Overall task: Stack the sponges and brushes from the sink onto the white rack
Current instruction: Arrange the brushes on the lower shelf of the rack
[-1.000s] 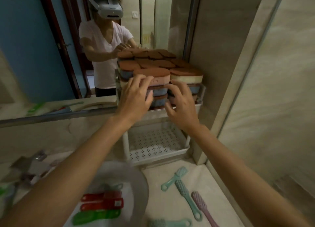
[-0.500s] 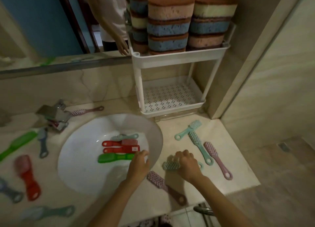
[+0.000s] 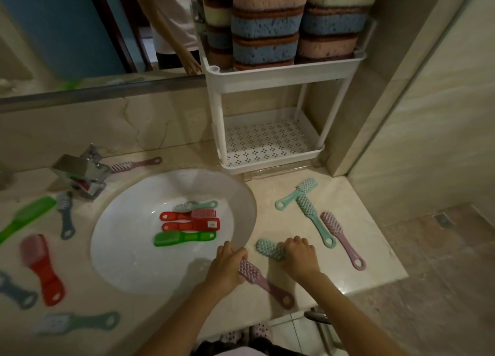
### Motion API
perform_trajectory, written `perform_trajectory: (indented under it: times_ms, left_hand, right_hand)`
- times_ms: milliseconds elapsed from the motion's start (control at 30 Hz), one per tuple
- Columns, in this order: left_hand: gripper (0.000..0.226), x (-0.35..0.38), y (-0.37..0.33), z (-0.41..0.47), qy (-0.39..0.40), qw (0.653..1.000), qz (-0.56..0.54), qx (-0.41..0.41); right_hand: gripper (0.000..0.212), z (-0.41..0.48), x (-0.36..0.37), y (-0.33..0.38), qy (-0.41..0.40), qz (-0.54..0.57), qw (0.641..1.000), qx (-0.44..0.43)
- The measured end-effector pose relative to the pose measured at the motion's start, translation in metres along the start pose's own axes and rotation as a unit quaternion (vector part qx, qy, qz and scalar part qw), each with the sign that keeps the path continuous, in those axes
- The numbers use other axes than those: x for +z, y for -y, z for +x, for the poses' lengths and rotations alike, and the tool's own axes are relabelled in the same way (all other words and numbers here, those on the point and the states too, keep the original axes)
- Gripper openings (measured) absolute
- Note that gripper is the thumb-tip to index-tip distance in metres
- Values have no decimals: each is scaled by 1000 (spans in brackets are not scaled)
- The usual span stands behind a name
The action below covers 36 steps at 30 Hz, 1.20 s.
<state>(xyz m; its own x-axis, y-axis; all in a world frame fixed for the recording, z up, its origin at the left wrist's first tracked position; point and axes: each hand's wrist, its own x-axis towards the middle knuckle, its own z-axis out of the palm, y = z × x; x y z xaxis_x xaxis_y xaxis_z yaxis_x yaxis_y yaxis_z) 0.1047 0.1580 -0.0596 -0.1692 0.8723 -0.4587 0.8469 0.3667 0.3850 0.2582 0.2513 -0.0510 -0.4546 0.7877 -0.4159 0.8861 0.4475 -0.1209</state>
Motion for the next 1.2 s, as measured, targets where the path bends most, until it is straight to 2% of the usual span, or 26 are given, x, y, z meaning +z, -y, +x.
perform_trajectory:
  times_ms: [100,167,267,400,500,667,733,900,1033,1133,1200]
  left_hand:
    - [35,-3,-2,4,-8,1000,3,-6]
    - [36,-6,-2,7,-13,1000,-8,-12]
    - [38,-11,-2,14,-26,988,-146,-37]
    - [34,-27,-9,19,-37,942,-332,-33]
    - [24,-41,-20,23,-61,887,-457,-28]
    - [29,-57,-38,35,-52,826,-559,-56]
    - [25,-67,-43,43,-60,810,-581,-64]
    - [9,-115,-62,77,-96,801,-590,-19]
    - [6,-160,-87,123,-166,793,-582,-63]
    - [15,-180,-93,166,-210,793,-564,-90]
    - [24,-188,-89,197,-225,808,-532,-114]
  right_hand:
    - [33,-3,-2,-3,24,11,1000,4]
    - [32,-5,-2,-5,20,37,999,23]
    - [30,-5,-5,-9,17,114,992,43]
    - [19,-1,-16,-14,38,217,974,53]
    - [24,8,-25,-17,34,291,953,77]
    - [31,20,-42,-16,56,330,939,76]
    - [29,29,-50,-20,56,369,924,82]
    - [21,61,-100,-28,36,456,886,67]
    - [13,98,-151,-24,11,489,872,33]
    - [16,132,-172,-18,-1,491,871,14]
    - [22,155,-177,-16,-11,482,876,16]
